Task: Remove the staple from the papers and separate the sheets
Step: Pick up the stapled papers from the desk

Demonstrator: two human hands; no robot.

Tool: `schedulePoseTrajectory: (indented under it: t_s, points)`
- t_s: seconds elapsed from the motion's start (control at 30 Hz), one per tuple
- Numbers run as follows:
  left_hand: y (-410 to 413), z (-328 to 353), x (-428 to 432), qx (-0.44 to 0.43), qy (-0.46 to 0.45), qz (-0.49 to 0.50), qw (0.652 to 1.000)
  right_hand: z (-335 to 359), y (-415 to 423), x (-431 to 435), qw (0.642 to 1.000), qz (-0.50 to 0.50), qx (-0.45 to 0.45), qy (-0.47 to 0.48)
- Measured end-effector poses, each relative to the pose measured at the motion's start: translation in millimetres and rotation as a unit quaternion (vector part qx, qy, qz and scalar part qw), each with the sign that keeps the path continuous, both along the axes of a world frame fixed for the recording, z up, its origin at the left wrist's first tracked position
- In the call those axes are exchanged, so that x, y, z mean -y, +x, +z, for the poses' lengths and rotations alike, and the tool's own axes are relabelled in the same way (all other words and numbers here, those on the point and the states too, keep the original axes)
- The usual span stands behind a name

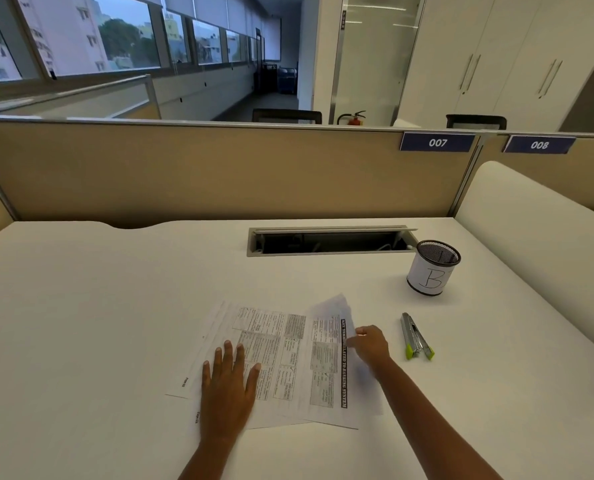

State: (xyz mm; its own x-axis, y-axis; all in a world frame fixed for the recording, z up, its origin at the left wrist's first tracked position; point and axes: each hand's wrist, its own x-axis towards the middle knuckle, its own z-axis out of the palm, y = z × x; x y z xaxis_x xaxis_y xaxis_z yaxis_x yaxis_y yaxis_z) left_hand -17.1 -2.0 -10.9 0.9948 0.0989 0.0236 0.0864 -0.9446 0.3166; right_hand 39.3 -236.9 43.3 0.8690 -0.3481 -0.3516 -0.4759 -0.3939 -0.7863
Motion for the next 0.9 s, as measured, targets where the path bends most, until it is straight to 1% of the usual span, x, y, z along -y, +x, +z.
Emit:
schedulePoseTrajectory:
  t_s: [0.07,0.13,0.23,0.27,0.33,0.4,0.43,0.53,0.57,0.6,0.67,0.73,0.77,0.83,0.9]
  points:
    - [0,2,0,-0.007,-0.006,-0.016,1.0,13,-6,1,0.998,-0.024,0.055,0.025]
    - [3,9,0,0.012,-0.036,-0.028,0.999,32,-8,2,0.991,-0.002,0.134,0.006]
    - [14,48,10,0.111,-0.127,-0.024,0.985,74,-5,5,0.968,0.063,0.239,-0.05]
    - [19,69,16,0.144,-0.168,-0.024,0.975,91,-4,7,0.956,0.088,0.271,-0.07]
    - [26,120,29,0.213,-0.253,-0.037,0.943,127,-3,9,0.929,0.137,0.327,-0.111]
    - [30,169,42,0.278,-0.316,-0.059,0.905,159,-3,9,0.901,0.173,0.37,-0.143]
    - [31,189,46,0.293,-0.336,-0.074,0.892,175,-5,8,0.89,0.188,0.387,-0.155]
    - [33,229,53,0.282,-0.365,-0.106,0.881,213,-16,1,0.857,0.237,0.419,-0.182]
    - [33,237,54,0.268,-0.392,-0.112,0.873,222,-19,-2,0.848,0.25,0.426,-0.192]
    - [31,243,55,0.249,-0.435,-0.117,0.857,227,-21,-5,0.839,0.257,0.435,-0.203]
    - [30,248,56,0.225,-0.518,-0.112,0.817,229,-24,-10,0.816,0.25,0.468,-0.232]
    - [31,245,55,0.217,-0.564,-0.096,0.791,222,-23,-12,0.791,0.206,0.503,-0.281]
    - [32,243,53,0.214,-0.583,-0.084,0.779,216,-22,-11,0.788,0.172,0.505,-0.305]
    - [32,239,49,0.206,-0.606,-0.062,0.766,205,-19,-8,0.801,0.096,0.498,-0.319]
    - [32,236,45,0.196,-0.628,-0.048,0.751,195,-18,-3,0.831,0.031,0.481,-0.278]
